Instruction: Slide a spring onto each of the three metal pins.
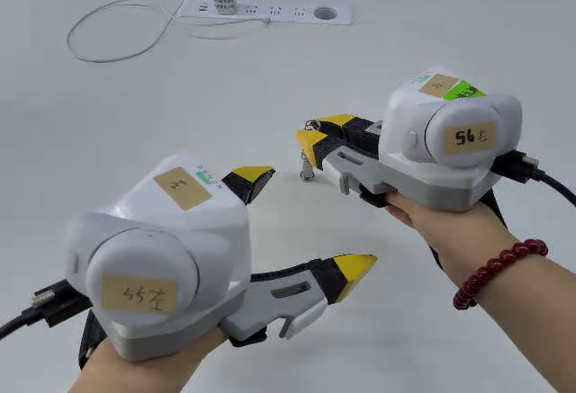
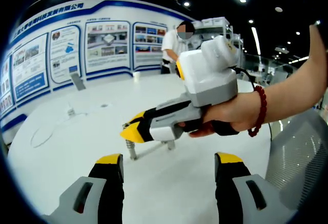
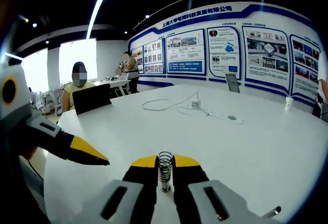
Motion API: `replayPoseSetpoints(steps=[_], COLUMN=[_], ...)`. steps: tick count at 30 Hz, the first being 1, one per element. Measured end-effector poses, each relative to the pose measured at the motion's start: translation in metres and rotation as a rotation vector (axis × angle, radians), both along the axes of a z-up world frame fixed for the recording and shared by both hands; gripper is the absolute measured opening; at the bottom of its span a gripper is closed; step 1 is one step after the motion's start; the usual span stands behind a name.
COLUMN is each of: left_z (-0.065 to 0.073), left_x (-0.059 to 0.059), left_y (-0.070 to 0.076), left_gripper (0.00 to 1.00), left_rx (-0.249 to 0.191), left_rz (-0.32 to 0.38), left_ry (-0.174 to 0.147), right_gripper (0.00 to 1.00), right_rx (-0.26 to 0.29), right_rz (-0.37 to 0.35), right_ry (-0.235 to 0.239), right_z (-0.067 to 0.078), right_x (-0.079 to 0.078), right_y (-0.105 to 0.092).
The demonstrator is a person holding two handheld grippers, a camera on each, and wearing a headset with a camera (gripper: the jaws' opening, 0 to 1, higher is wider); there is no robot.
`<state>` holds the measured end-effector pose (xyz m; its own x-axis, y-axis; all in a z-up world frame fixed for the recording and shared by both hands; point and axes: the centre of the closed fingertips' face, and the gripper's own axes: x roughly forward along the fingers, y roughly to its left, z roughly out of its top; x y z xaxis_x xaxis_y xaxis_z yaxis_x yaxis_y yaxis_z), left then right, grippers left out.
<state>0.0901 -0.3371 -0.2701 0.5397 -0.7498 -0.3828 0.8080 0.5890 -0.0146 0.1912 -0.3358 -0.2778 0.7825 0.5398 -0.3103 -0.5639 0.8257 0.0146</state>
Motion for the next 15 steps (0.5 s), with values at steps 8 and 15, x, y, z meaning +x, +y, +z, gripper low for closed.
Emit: replayPoseSetpoints(steps=[8, 15], left_z=[0.000, 0.001], left_x=[0.001, 0.002], left_y=[0.001, 0.002], left_gripper=[0.74, 0.73], left_rx=[-0.001, -0.004], left_rz=[0.005, 0.010], left_ry=[0.000, -0.002], right_gripper=[0.11, 0.11], right_rx=[-0.027, -0.035], right_rz=[-0.009, -0.013], right_ry=[0.044, 0.072], right_z=[-0.017, -0.024], right_x=[-0.001, -0.001], right_y=[0.000, 0.000])
